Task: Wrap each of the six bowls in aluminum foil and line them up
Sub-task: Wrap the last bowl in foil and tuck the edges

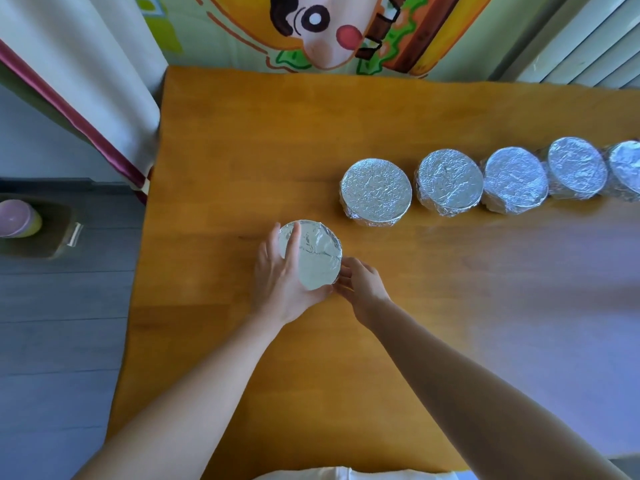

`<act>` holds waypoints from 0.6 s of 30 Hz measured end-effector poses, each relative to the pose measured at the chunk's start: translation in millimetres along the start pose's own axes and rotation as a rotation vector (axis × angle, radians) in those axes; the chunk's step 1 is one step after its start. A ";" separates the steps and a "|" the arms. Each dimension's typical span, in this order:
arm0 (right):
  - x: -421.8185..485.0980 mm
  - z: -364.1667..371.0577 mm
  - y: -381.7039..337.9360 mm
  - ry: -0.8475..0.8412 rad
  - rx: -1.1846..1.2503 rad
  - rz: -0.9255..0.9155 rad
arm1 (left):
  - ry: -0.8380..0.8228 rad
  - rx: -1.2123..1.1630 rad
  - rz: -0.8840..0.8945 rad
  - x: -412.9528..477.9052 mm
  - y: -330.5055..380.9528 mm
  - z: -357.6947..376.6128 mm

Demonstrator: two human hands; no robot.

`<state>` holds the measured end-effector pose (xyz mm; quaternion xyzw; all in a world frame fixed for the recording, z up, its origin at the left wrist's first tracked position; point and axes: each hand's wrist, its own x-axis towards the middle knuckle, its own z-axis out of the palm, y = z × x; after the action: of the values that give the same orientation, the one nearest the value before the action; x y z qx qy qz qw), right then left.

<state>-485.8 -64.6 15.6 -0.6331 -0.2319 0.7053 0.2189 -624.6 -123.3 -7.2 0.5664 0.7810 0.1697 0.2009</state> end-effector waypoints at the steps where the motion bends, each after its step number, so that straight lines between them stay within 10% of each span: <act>1: 0.9 1.3 -1.4 -0.003 -0.014 -0.005 | 0.023 0.007 -0.025 -1.4 2.7 1.6; 10: 5.8 1.8 -6.2 0.159 -0.152 -0.012 | 0.157 -0.520 -0.430 1.8 -7.3 -19.1; 18: -2.5 12.3 -2.4 -0.097 -0.009 0.071 | -0.037 -1.023 -0.673 7.6 -14.5 -21.7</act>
<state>-497.8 -64.8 20.2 -0.6070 -0.2228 0.7415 0.1792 -649.5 -121.2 3.4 0.1231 0.7329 0.4406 0.5036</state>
